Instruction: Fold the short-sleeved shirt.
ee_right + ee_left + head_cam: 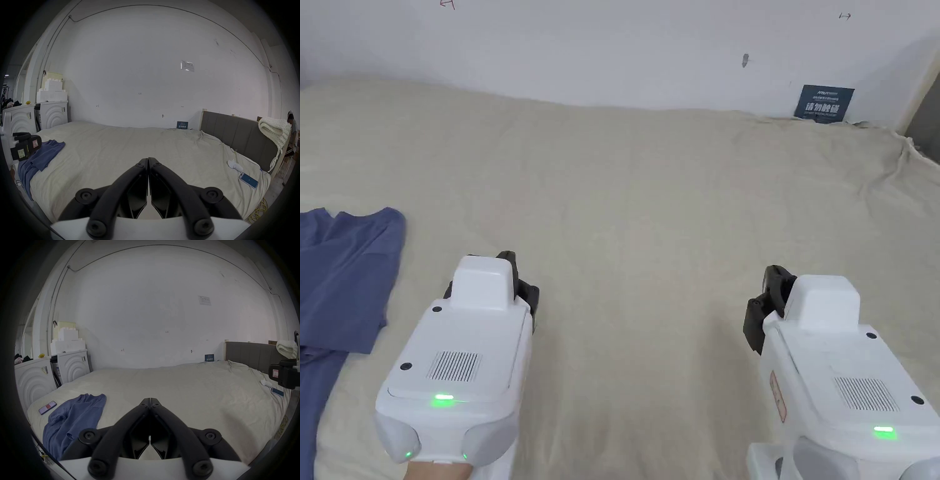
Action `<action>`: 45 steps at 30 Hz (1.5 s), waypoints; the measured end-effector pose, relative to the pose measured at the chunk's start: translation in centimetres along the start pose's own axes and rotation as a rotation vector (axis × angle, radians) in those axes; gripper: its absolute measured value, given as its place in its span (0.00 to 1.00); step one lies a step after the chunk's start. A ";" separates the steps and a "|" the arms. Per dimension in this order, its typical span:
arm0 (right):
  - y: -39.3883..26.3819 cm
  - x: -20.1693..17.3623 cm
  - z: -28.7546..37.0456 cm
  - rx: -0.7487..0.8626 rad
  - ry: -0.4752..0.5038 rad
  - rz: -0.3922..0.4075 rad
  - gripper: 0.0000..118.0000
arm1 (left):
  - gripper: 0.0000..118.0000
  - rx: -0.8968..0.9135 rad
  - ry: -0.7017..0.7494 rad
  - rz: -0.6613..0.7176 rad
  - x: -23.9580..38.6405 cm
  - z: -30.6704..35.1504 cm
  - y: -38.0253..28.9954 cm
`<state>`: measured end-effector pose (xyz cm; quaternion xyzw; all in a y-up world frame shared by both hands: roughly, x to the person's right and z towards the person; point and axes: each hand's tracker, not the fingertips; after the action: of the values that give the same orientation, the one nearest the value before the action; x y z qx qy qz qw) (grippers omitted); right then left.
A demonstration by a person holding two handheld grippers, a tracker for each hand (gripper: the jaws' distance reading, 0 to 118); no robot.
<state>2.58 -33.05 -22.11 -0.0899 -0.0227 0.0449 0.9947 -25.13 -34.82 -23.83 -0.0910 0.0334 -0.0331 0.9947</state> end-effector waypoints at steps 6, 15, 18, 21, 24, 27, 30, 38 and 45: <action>-0.1 0.2 -0.1 -0.001 -0.004 -0.008 0.00 | 0.00 -0.003 0.000 0.009 0.0 0.0 0.1; -0.2 0.2 -0.2 -0.010 -0.006 -0.011 0.00 | 0.00 -0.012 -0.001 0.030 -0.3 -0.1 0.2; 0.0 0.2 -0.4 -0.013 -0.014 0.028 0.00 | 0.00 -0.020 -0.001 -0.008 -0.2 -0.3 0.2; 1.2 -0.2 -0.9 0.017 -0.035 0.227 0.00 | 0.00 -0.005 0.005 -0.172 0.0 -0.9 0.6; 2.5 -1.3 -1.8 0.065 -0.045 0.624 0.00 | 0.00 0.077 0.031 -0.568 1.0 -1.7 1.2; 2.3 -2.7 -2.4 0.167 0.003 1.067 0.00 | 0.00 0.196 0.018 -0.999 2.3 -2.0 1.0; 0.8 -3.9 -2.4 0.289 0.054 1.494 0.00 | 0.00 0.335 -0.019 -1.414 3.3 -1.9 -0.6; -0.9 -4.5 -1.9 0.315 0.211 1.736 0.00 | 0.00 0.449 -0.241 -1.782 2.6 -0.5 -3.9; 5.7 -2.9 -2.9 0.068 0.170 0.706 0.00 | 0.00 0.155 -0.058 -0.687 1.2 -2.1 4.0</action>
<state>-0.63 -28.25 -26.13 -0.0626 0.0939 0.3788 0.9186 -23.88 -31.38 -26.70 -0.0221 -0.0298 -0.3655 0.9301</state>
